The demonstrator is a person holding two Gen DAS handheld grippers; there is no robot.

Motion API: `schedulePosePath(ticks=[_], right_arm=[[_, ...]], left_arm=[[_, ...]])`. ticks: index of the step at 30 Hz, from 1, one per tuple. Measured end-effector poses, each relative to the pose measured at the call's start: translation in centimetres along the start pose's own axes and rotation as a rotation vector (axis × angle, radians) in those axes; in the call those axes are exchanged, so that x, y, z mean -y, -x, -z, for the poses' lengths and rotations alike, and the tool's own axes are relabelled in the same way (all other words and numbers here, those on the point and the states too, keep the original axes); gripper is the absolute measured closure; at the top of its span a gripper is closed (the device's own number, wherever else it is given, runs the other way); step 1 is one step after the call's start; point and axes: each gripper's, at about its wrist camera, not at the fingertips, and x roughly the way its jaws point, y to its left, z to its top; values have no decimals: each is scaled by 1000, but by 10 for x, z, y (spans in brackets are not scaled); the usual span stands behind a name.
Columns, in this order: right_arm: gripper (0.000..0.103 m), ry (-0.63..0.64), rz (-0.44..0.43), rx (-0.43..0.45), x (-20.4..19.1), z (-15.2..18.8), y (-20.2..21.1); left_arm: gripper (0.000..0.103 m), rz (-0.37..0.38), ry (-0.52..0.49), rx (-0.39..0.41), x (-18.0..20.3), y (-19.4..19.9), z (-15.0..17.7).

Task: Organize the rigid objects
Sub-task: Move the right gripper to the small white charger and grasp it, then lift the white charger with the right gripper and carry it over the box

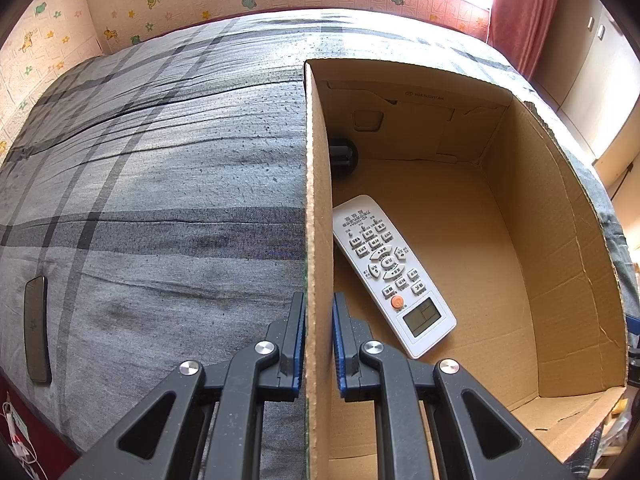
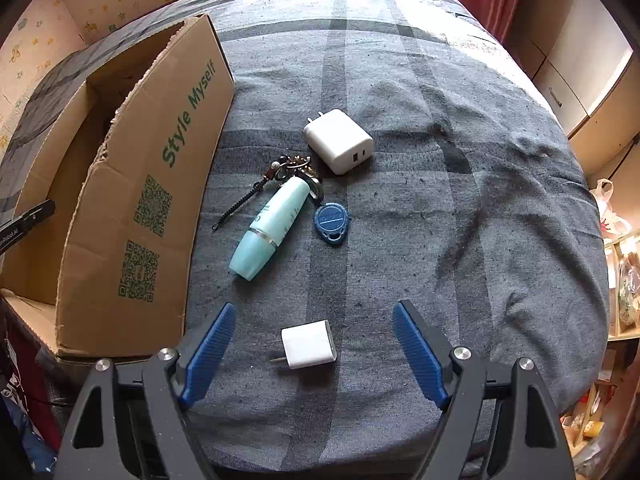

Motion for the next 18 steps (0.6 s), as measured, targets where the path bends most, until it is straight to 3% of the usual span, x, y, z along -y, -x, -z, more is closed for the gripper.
schedulePosePath(ticks=[8,10,12,18], right_arm=[[23,-15,-9,-51,2,13,-29],[30,-16,-15,-61,2,14,-31],[70,-9,-30,-75,3,16,-33],[70,7,-26,-67,0,21,-29]], left_arm=[[90,0,1,0,-1,0,0],[90,-2,0,0,-1,0,0],[90,-1,3,0,-1,0,0],[90,-3,3,0,0,0,0]])
